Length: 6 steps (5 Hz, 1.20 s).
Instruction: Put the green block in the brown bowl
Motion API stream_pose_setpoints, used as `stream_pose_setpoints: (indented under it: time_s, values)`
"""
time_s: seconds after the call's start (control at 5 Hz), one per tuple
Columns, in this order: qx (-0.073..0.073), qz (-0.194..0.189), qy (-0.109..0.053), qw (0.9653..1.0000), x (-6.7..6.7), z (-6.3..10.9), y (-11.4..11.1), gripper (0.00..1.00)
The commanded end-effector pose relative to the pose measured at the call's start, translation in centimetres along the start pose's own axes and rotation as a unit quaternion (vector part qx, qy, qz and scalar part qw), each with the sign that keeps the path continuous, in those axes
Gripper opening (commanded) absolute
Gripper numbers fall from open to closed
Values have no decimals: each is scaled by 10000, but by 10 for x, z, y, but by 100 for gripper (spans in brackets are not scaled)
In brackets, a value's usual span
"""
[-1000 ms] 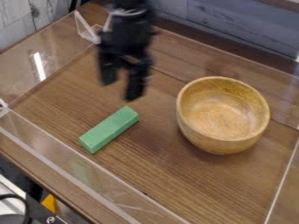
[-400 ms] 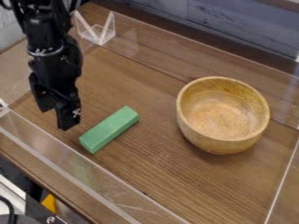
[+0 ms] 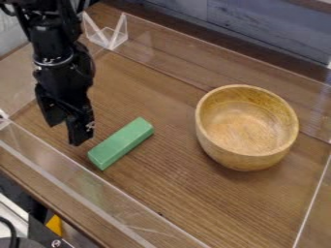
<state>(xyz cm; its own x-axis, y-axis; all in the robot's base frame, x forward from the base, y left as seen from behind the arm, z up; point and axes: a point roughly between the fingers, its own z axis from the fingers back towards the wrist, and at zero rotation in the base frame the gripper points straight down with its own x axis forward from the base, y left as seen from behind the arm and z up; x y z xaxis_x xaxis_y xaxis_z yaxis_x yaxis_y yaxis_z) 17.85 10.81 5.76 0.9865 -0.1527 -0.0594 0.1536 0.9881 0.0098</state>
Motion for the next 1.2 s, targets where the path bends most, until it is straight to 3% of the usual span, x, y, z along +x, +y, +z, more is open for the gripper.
stream_pose_setpoints:
  time_s: [0.0,0.6,1.0]
  values:
    - [87,218,-124,9996,6,3,-1,100]
    - [63,603,-169,9980,23,7,-7,100]
    - [51,605,-228,9979,28,-23,-15,100]
